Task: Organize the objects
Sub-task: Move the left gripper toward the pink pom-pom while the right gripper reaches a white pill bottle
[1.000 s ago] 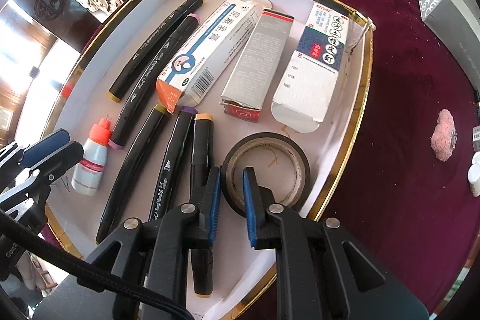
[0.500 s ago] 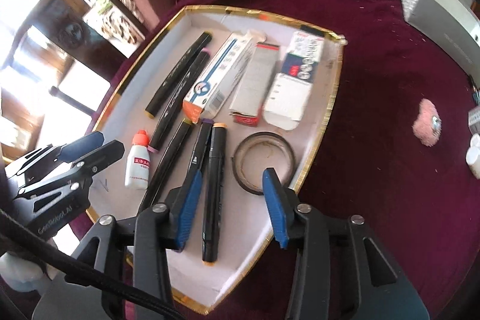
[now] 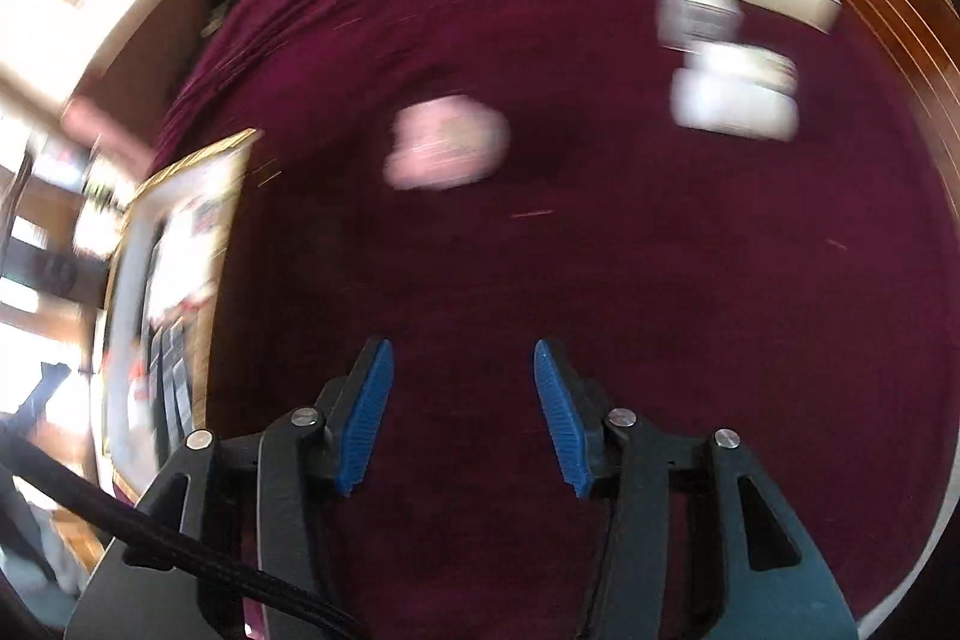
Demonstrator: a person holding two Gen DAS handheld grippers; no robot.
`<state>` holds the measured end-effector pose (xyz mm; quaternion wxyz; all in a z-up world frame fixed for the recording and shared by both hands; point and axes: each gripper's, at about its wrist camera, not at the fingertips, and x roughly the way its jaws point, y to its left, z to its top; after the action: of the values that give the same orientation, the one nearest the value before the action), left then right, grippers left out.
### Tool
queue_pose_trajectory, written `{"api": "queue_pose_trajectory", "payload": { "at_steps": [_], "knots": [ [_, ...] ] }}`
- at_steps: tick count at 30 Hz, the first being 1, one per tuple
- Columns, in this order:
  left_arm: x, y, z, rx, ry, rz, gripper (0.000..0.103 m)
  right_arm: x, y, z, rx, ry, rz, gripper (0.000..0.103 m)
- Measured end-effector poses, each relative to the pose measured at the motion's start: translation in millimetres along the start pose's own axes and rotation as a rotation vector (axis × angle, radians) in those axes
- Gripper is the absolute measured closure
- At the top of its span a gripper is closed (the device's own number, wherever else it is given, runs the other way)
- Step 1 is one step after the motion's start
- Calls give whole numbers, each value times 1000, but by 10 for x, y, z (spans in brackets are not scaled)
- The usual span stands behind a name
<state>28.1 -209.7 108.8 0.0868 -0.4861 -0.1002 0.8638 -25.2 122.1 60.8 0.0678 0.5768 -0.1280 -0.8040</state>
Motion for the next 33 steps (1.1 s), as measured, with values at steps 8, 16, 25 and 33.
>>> {"api": "queue_pose_trajectory", "payload": {
  "at_steps": [8, 16, 25, 33],
  "knots": [
    [63, -328, -143, -8, 29, -35, 63, -278, -1081, 416, 183, -89, -110, 49],
    [103, -502, -293, -29, 48, -17, 63, -101, -1343, 1002, 200, -115, -88, 40],
    [105, -561, -335, -53, 37, 16, 63, 356, -1031, 1225, 35, -42, -161, 39],
    [263, -665, -367, -60, 64, 7, 63, 467, -931, 1027, 4, 119, 84, 39]
  ]
}}
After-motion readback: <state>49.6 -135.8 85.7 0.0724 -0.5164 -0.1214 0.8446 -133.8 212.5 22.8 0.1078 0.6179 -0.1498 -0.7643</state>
